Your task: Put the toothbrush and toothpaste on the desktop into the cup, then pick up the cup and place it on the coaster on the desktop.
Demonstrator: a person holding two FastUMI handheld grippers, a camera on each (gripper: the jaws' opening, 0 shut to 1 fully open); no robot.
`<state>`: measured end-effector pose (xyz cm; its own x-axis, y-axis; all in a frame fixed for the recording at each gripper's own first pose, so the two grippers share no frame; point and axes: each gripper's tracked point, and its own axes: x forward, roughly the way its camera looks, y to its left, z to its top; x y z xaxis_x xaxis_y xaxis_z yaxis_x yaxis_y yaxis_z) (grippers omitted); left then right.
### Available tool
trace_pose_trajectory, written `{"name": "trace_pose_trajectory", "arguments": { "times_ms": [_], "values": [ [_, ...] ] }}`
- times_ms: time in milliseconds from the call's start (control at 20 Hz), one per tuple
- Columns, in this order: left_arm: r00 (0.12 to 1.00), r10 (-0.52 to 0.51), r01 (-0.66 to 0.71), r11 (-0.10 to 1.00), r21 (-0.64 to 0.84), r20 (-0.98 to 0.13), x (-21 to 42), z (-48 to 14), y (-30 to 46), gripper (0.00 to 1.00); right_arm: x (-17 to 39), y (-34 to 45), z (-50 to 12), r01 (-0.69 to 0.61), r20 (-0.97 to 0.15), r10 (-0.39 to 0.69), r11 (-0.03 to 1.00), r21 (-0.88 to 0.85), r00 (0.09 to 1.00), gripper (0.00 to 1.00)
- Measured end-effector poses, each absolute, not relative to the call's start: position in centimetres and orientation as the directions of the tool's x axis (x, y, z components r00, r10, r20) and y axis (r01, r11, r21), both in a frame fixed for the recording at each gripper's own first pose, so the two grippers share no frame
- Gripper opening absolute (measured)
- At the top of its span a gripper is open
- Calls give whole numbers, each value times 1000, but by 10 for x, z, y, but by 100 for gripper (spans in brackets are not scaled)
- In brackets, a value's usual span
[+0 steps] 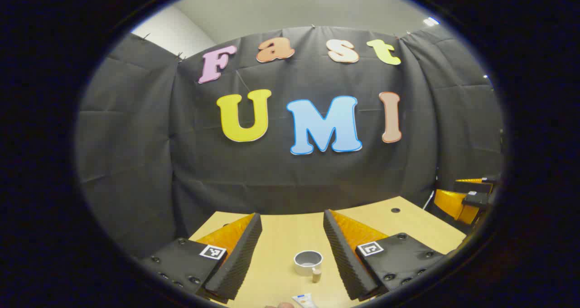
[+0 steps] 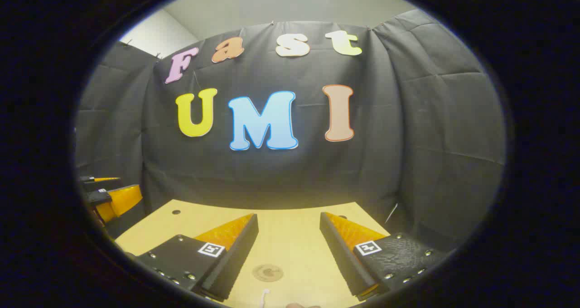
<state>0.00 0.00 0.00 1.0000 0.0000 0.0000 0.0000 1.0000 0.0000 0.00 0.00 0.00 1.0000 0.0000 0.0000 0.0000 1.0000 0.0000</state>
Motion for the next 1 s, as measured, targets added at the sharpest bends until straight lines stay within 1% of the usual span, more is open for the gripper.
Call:
{"name": "trace_pose_trajectory", "arguments": {
  "times_ms": [150,200,300,350,400,550,650,750,850,900,950,1000],
  "values": [
    [999,52,-52,999,3,-15,13,-1,15,92,7,10,4,-13,12,13,999,-41,1000,89],
    [998,61,-60,998,16,-36,12,-6,16,92,11,15,0,-31,-3,31,999,-43,1000,89],
    [996,74,-73,997,23,-56,12,-15,21,92,14,19,-7,-34,-25,33,999,-33,999,89],
    [993,90,-89,996,21,-71,11,-22,25,90,15,20,-11,-35,-39,34,999,-23,999,89],
    [992,97,-96,995,14,-76,14,-24,25,92,15,22,-15,-40,-51,39,999,-22,998,89],
    [990,107,-105,994,17,-92,23,-28,24,93,20,22,-21,-45,-71,42,998,-35,997,89],
    [987,95,-95,995,0,-132,30,-40,16,92,27,23,-31,-48,-109,44,998,-35,993,89],
    [972,52,-58,998,-21,-228,35,-71,2,92,36,25,-48,-58,-183,51,998,-32,982,89],
    [933,4,-22,999,-47,-360,39,-123,-9,93,44,30,-90,-80,-327,71,997,-13,942,90],
    [904,-12,-13,998,-55,-428,38,-149,-11,87,42,31,-118,-82,-415,73,997,-4,907,90],
    [863,-21,-10,998,-60,-506,32,-182,-15,88,37,33,-148,-82,-516,73,997,5,853,90],
    [829,-28,-11,998,-67,-559,26,-203,-16,90,32,34,-170,-81,-581,79,996,21,810,90]
  ]
}}
